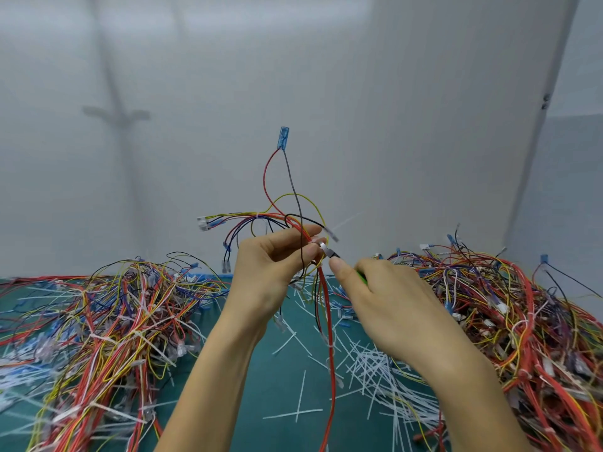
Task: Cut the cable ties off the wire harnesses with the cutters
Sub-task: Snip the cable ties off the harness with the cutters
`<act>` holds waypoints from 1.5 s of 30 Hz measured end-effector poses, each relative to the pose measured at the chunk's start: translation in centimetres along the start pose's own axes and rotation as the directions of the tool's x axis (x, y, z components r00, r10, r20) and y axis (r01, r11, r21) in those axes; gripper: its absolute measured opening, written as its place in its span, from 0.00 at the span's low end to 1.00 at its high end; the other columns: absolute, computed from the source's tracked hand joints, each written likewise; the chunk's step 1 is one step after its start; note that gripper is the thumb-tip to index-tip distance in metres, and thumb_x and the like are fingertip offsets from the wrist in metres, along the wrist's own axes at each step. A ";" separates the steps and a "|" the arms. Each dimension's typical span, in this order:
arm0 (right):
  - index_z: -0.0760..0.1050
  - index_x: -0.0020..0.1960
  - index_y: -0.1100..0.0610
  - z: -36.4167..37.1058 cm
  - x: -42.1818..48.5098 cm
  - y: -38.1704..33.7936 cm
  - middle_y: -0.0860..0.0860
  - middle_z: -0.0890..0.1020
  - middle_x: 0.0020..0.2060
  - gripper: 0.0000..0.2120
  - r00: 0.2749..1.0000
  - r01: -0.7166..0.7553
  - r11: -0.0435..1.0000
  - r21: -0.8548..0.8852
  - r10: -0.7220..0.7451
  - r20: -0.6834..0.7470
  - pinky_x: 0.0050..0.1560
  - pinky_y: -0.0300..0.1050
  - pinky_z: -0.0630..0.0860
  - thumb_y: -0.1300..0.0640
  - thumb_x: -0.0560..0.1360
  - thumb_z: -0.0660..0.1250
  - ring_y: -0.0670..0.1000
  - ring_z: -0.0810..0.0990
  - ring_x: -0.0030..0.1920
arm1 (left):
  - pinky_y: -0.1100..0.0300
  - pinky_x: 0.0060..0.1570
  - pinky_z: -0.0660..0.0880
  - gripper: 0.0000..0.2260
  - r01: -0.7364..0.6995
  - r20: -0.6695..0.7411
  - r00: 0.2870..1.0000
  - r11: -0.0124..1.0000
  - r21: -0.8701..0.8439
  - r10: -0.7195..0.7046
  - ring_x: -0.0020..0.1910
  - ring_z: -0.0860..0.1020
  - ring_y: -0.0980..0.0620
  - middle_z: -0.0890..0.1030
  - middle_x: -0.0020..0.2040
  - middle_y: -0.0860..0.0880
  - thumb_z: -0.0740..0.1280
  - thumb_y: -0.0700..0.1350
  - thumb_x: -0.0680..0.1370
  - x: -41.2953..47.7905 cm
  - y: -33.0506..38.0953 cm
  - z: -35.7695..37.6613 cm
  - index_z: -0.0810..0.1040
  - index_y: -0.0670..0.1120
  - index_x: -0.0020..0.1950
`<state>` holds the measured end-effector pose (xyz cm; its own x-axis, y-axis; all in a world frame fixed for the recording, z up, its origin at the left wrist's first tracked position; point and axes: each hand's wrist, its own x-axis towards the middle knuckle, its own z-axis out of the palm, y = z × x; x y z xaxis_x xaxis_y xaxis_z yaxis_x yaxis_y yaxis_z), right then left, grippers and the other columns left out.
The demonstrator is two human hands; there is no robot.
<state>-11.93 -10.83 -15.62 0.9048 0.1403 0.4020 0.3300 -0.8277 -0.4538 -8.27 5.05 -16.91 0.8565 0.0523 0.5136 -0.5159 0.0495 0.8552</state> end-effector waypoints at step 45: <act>0.81 0.43 0.54 2.2 1.2 -0.2 0.50 0.86 0.36 0.04 0.971 -0.238 0.647 0.724 0.160 0.177 0.36 0.47 0.75 0.56 0.76 0.70 0.47 0.74 0.31 | 0.57 0.51 0.73 0.05 0.170 0.028 0.983 0.850 -0.499 -0.180 0.42 0.81 0.53 0.76 0.37 0.51 0.65 0.46 0.73 0.6 0.6 -1.7 0.73 0.45 0.44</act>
<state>-10.29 -9.28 -16.84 0.9791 0.0997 0.1774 0.1928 -0.1757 -0.9654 -8.08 6.77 -16.19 0.9355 0.0141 0.3530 -0.3025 0.5485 0.7795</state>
